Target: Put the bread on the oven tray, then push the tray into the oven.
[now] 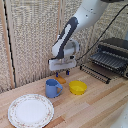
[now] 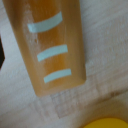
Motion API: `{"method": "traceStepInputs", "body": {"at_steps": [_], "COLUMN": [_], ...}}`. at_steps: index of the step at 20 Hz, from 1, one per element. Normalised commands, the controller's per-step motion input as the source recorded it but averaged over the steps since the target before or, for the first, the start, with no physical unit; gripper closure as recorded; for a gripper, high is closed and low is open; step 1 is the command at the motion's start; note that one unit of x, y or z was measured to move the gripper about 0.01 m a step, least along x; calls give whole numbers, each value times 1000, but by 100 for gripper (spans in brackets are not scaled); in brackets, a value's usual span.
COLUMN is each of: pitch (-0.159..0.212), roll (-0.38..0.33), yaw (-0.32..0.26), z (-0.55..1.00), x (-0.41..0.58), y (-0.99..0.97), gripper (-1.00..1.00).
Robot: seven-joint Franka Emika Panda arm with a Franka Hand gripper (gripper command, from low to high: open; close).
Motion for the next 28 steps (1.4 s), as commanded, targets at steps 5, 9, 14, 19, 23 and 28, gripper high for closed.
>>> {"method": "traceStepInputs", "body": {"at_steps": [5,9,14,19,23,28], "pitch": [21,0,17,11,-14,-17], "roll": [-34,-14,-23,-24,-8,-24], "yaw": [79,49,14,14,-203,-278], "z": [-150,-63,0,14,387,763], "x": [224,132,110,113,0,102], "y": [0,27,167,184,194,77], "gripper": [-100,100,100,100,100,100]}}
